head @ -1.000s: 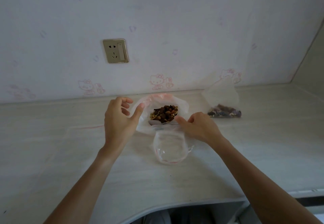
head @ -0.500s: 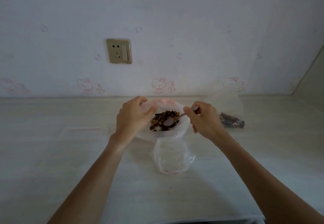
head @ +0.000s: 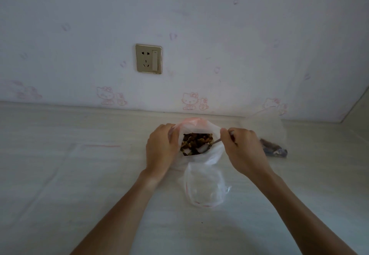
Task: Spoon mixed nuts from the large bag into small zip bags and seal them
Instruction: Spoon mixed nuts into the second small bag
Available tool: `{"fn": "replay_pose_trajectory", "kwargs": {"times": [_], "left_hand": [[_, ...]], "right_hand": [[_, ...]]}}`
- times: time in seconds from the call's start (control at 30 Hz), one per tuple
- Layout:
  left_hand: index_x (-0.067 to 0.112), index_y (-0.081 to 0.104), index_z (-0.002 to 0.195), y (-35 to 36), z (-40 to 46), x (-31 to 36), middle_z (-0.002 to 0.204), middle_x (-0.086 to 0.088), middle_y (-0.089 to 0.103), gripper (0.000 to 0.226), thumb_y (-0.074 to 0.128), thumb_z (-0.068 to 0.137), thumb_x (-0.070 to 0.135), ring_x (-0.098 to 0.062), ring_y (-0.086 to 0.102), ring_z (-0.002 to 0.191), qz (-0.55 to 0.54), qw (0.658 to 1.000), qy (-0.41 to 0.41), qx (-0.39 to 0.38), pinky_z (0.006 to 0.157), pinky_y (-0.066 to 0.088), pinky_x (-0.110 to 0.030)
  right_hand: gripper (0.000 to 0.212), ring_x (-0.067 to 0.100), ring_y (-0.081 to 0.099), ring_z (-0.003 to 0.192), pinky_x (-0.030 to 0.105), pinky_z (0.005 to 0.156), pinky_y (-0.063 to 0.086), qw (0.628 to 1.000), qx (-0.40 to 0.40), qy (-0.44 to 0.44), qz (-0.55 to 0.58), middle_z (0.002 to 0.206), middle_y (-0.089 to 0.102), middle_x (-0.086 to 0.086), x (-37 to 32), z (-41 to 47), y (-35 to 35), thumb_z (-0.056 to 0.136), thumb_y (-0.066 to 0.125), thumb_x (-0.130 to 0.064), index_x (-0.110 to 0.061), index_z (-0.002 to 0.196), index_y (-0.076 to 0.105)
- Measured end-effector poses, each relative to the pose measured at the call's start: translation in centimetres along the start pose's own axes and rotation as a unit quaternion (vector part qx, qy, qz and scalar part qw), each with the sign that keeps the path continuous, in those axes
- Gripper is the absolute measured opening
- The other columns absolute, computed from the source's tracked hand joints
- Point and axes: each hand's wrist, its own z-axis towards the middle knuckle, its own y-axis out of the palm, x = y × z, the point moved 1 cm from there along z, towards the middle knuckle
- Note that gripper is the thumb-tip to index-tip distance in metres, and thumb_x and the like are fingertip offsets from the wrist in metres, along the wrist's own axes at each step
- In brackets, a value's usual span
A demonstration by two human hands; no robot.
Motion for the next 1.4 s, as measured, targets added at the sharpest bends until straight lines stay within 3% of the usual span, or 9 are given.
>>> {"fn": "replay_pose_trajectory", "kwargs": {"times": [0.1, 0.2, 0.33, 0.43, 0.57, 0.77, 0.9, 1.07, 1.4], "left_hand": [[0.02, 0.076, 0.103, -0.1, 0.1, 0.3, 0.089, 0.007, 0.073, 0.025, 0.058, 0.105, 0.037, -0.017, 0.068, 0.083, -0.002, 1.0, -0.006, -0.011, 0.069, 0.053, -0.033], [0.027, 0.065, 0.082, -0.6, 0.6, 0.5, 0.07, 0.014, 0.063, 0.043, 0.049, 0.1, 0.062, -0.014, 0.063, 0.071, 0.054, 0.996, -0.048, -0.053, 0.057, 0.041, -0.026], [0.026, 0.053, 0.077, -1.8, 2.3, 0.1, 0.078, 0.009, 0.061, 0.057, 0.051, 0.082, 0.083, -0.022, 0.062, 0.077, 0.206, 0.947, -0.135, -0.206, 0.058, 0.039, -0.031], [0.021, 0.057, 0.077, -2.3, 2.8, -0.2, 0.08, 0.006, 0.063, 0.044, 0.07, 0.081, 0.063, -0.02, 0.063, 0.076, 0.146, 0.935, -0.187, -0.263, 0.057, 0.04, -0.028], [0.009, 0.07, 0.08, -2.3, 2.8, 0.3, 0.074, -0.002, 0.067, 0.022, 0.075, 0.081, 0.03, -0.02, 0.066, 0.068, -0.061, 0.935, -0.263, -0.229, 0.059, 0.044, -0.028], [0.012, 0.062, 0.076, -2.2, 2.8, 1.2, 0.069, -0.003, 0.057, 0.019, 0.072, 0.086, 0.024, -0.018, 0.056, 0.064, -0.089, 0.95, -0.216, -0.205, 0.059, 0.04, -0.03], [-0.004, 0.064, 0.088, -2.0, 2.7, 1.2, 0.07, -0.002, 0.057, 0.034, 0.071, 0.089, 0.03, -0.016, 0.053, 0.063, -0.085, 0.96, -0.184, -0.191, 0.056, 0.039, -0.03], [-0.003, 0.061, 0.086, -1.8, 2.5, 0.9, 0.067, -0.001, 0.05, 0.043, 0.069, 0.093, 0.038, -0.013, 0.044, 0.059, -0.031, 0.979, -0.111, -0.171, 0.052, 0.03, -0.023], [0.03, 0.059, 0.076, -1.5, 2.2, 0.2, 0.059, 0.009, 0.05, 0.026, 0.064, 0.101, 0.036, -0.007, 0.043, 0.051, -0.001, 0.986, -0.007, -0.168, 0.052, 0.035, -0.019]], "right_hand": [[0.053, 0.02, 0.037, 0.04, 0.031, 0.046, 0.033, 0.992, -0.02, 0.082, 0.092, 0.047, 0.034, 0.003, 0.4, -0.2, 0.0, 0.105, 0.047, -0.026, -0.014, 0.055, 0.032], [0.053, 0.022, 0.045, 0.032, 0.024, 0.041, 0.036, 0.976, -0.038, 0.137, 0.164, 0.045, 0.039, 0.01, 0.3, -0.6, 0.0, 0.105, 0.046, -0.021, -0.012, 0.054, 0.036], [0.043, 0.021, 0.044, 0.031, 0.021, 0.036, 0.031, 0.947, -0.057, 0.195, 0.249, 0.055, 0.044, 0.014, -0.2, -1.0, 0.2, 0.103, 0.048, -0.019, -0.008, 0.062, 0.049], [0.04, 0.021, 0.044, 0.032, 0.025, 0.036, 0.031, 0.924, -0.088, 0.252, 0.275, 0.052, 0.049, 0.013, -0.6, -1.4, 0.8, 0.103, 0.051, -0.018, -0.007, 0.064, 0.051], [0.031, 0.021, 0.044, 0.033, 0.023, 0.037, 0.028, 0.885, -0.132, 0.333, 0.298, 0.05, 0.053, 0.007, -0.9, -1.8, 1.4, 0.101, 0.051, -0.015, -0.007, 0.071, 0.053], [0.021, 0.015, 0.032, 0.036, 0.022, 0.042, 0.022, 0.84, -0.128, 0.419, 0.319, 0.053, 0.049, 0.003, 0.1, -1.3, 1.7, 0.096, 0.047, -0.009, -0.013, 0.075, 0.048], [0.024, 0.014, 0.035, 0.032, 0.02, 0.036, 0.023, 0.841, -0.081, 0.421, 0.329, 0.057, 0.051, 0.005, 0.3, -1.4, 2.5, 0.098, 0.045, -0.009, -0.01, 0.075, 0.053], [0.034, 0.015, 0.038, 0.031, 0.02, 0.034, 0.023, 0.859, -0.043, 0.383, 0.337, 0.052, 0.053, 0.003, -0.2, -1.2, 3.8, 0.101, 0.045, -0.012, -0.006, 0.071, 0.061], [0.042, 0.014, 0.039, 0.032, 0.021, 0.033, 0.03, 0.892, -0.047, 0.308, 0.328, 0.052, 0.048, 0.006, 0.2, -0.6, 4.9, 0.108, 0.05, -0.029, -0.003, 0.078, 0.063]]}}
